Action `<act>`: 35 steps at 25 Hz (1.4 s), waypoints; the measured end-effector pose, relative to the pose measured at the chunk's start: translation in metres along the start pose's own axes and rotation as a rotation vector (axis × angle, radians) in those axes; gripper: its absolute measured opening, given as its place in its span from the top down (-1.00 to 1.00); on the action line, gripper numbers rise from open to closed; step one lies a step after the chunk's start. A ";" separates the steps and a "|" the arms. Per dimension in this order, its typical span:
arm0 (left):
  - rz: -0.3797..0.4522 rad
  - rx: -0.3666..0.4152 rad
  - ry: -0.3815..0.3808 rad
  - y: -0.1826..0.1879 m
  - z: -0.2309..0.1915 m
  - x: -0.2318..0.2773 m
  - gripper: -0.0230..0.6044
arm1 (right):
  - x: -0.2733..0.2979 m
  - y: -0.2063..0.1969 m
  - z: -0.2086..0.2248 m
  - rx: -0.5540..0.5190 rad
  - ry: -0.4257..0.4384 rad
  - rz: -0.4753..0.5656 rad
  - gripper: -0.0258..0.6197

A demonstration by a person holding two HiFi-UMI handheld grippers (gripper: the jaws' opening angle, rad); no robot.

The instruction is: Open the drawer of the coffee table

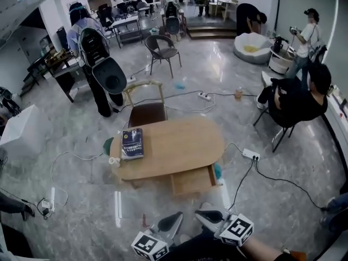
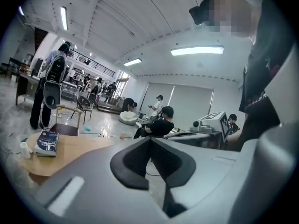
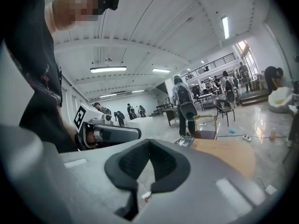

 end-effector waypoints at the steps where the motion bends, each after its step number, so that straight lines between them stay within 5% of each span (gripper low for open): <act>1: -0.007 -0.002 -0.011 -0.004 0.007 -0.005 0.91 | -0.006 -0.003 -0.009 0.005 -0.008 -0.002 0.92; 12: -0.015 0.045 0.004 -0.025 0.080 -0.021 0.91 | -0.067 -0.014 -0.049 -0.089 0.051 -0.013 0.92; 21: 0.044 -0.021 0.095 -0.047 0.157 0.044 0.91 | -0.156 -0.019 -0.002 -0.142 0.143 -0.045 0.92; 35: 0.028 -0.076 0.175 -0.096 0.266 0.149 0.91 | -0.276 -0.063 0.066 -0.064 0.240 -0.084 0.92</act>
Point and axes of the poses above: the fingertips, and each gripper's own axes: x forward along the fingers, z to its right, y out of its top, the point moved 8 cm from there along -x, backward along the fingers, and after that the axes turned 13 degrees about -y, right-handed, at the moved point
